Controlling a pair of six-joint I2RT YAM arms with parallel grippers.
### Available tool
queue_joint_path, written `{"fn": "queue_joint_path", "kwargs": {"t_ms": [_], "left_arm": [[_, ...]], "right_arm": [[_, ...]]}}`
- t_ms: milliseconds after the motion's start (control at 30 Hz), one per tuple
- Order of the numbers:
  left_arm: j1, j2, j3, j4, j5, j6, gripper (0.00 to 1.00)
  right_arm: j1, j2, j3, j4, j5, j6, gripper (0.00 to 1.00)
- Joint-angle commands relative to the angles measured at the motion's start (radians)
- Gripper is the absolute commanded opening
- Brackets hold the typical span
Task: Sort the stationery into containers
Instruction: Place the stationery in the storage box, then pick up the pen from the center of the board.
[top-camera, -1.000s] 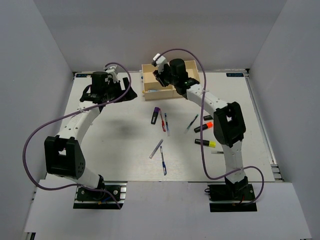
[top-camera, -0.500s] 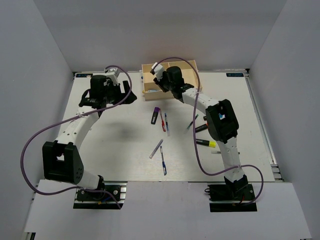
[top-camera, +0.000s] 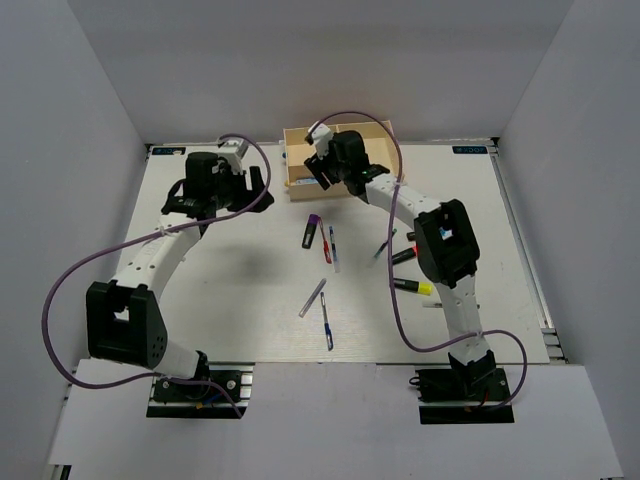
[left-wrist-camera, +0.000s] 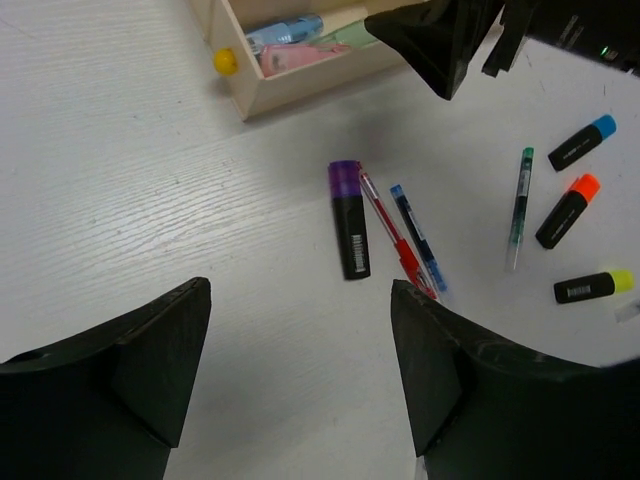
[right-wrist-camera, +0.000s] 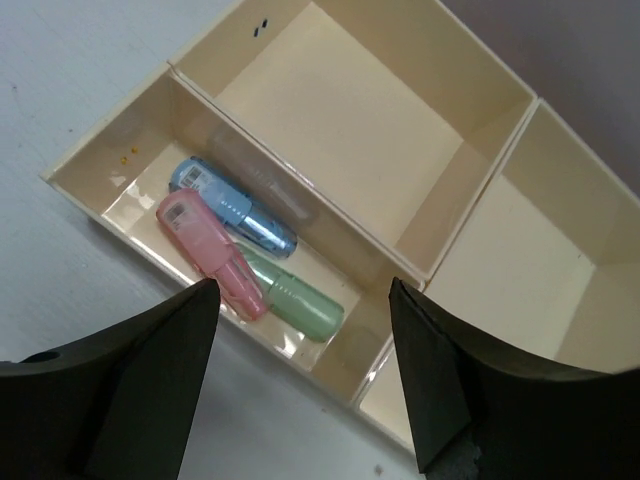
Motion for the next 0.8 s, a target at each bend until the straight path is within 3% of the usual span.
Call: {"fn": "queue_joint_path", "kwargs": {"t_ms": [0, 100, 267, 500, 767], "left_arm": [[-0.050, 0.007, 0.006, -0.039, 0.058, 0.078, 0.81], [-0.101, 0.061, 0.015, -0.079, 0.022, 0.131, 0.80], [-0.251, 0.209, 0.060, -0.108, -0.087, 0.168, 0.79], [-0.341, 0.440, 0.247, -0.185, -0.245, 0.155, 0.79], [-0.374, 0.578, 0.379, -0.223, -0.393, 0.139, 0.70]], "right_arm": [[-0.021, -0.160, 0.064, -0.072, 0.058, 0.195, 0.74], [-0.070, -0.273, 0.038, -0.204, 0.060, 0.331, 0.72], [-0.166, -0.471, -0.108, -0.390, 0.038, 0.401, 0.69], [-0.307, -0.737, -0.470, -0.425, 0.009, 0.409, 0.69], [-0.413, -0.872, -0.568, -0.438, -0.061, 0.461, 0.68]]}}
